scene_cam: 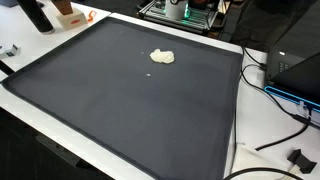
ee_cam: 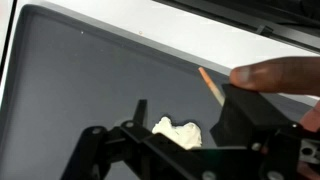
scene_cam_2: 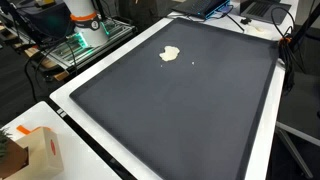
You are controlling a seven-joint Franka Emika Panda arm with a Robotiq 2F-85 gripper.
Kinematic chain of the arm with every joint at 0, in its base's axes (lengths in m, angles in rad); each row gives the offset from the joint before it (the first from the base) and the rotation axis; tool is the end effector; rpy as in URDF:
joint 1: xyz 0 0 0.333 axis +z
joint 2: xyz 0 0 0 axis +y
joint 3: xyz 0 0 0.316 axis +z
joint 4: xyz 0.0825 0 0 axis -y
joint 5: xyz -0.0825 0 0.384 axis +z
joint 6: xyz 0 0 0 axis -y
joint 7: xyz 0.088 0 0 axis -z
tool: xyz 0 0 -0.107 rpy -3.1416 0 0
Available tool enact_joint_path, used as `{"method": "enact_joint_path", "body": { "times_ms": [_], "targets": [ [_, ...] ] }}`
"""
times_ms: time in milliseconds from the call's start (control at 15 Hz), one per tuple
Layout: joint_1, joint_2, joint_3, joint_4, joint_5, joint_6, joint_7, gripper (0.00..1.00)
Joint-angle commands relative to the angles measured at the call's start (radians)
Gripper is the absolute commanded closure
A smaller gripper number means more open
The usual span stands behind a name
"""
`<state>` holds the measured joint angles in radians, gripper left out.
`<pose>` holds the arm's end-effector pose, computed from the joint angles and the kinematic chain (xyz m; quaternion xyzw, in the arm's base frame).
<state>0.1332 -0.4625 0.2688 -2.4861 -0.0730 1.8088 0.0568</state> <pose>0.3506 0.1439 0.4303 0.9756 0.1624 -0.0922 0.1155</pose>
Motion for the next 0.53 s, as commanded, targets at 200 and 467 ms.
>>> {"method": "enact_joint_path", "body": {
  "times_ms": [200,467],
  "targets": [
    [0.029,0.005,-0.029,-0.003,-0.01,0.01,0.004,0.35],
    [0.03,0.006,-0.035,0.001,-0.015,0.007,0.0,0.65]
  ]
}}
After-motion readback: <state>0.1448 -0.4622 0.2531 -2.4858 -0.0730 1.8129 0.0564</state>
